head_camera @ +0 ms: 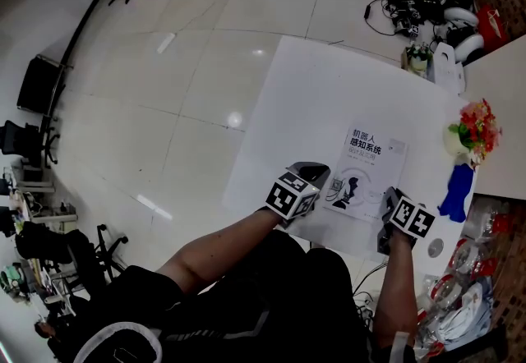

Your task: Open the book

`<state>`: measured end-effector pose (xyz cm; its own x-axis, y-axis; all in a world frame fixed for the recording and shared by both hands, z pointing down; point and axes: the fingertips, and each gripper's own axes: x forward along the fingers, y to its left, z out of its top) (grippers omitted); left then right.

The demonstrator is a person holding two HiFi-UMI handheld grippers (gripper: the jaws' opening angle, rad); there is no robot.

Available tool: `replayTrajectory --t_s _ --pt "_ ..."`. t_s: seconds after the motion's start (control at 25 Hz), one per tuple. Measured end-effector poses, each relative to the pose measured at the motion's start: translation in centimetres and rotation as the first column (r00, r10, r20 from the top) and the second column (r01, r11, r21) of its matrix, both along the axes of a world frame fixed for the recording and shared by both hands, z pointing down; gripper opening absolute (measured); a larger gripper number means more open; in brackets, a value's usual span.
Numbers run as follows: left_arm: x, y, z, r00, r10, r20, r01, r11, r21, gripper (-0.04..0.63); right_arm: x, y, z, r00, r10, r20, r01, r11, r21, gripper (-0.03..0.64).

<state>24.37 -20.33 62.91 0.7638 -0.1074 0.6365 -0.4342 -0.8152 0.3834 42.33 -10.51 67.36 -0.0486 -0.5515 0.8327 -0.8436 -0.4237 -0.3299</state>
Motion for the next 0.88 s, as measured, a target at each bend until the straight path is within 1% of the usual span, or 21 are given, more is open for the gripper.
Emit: replayTrajectory --t_s 0.08,0.2,0.4,0.56,0.64,0.72,0.8,0.88 --pt "-0.1 -0.1 -0.3 1.000 -0.003 -0.010 0.003 1.000 0.001 0.002 0.1 0.0 -0.4 1.000 0.010 -0.020 -0.010 1.000 -0.003 0.064" --pt "-0.4 -0.4 -0.6 1.000 -0.007 -0.019 0.008 1.000 0.007 0.002 0.2 -0.1 -0.6 0.999 0.031 -0.022 -0.031 1.000 0.000 0.051" --pt "-0.9 -0.8 -1.7 0.999 -0.012 -0.047 0.013 1.000 0.015 0.002 -0.1 0.0 -1.7 0.998 0.055 -0.043 -0.055 0.998 0.011 0.043" --pt "-1.6 -1.3 -2.4 0.998 -0.009 -0.061 0.011 0.999 0.036 0.002 -0.5 -0.2 -3.6 0.995 0.077 -0.056 -0.074 0.996 0.058 0.028" --pt "-1.9 -1.6 -2.8 0.997 -0.013 -0.076 0.016 0.999 0.036 0.002 -1.2 -0.6 -5.1 0.995 0.073 -0.062 -0.067 0.994 0.084 0.022" --pt "-2.4 -1.8 -3.2 0.996 -0.011 -0.090 0.014 0.999 0.038 0.002 -2.5 -1.4 -6.9 0.997 0.058 -0.043 -0.053 0.991 0.120 0.018" --pt "-2.9 -2.0 -3.6 0.995 -0.008 -0.099 0.013 0.999 0.045 0.002 -3.9 -2.3 -8.8 0.999 0.042 -0.005 -0.041 0.986 0.162 0.015" --pt "-3.6 -2.4 -3.9 0.994 -0.013 -0.105 0.018 0.998 0.052 0.002 -5.4 -3.0 -10.6 1.000 0.014 0.007 -0.015 0.981 0.194 0.015"
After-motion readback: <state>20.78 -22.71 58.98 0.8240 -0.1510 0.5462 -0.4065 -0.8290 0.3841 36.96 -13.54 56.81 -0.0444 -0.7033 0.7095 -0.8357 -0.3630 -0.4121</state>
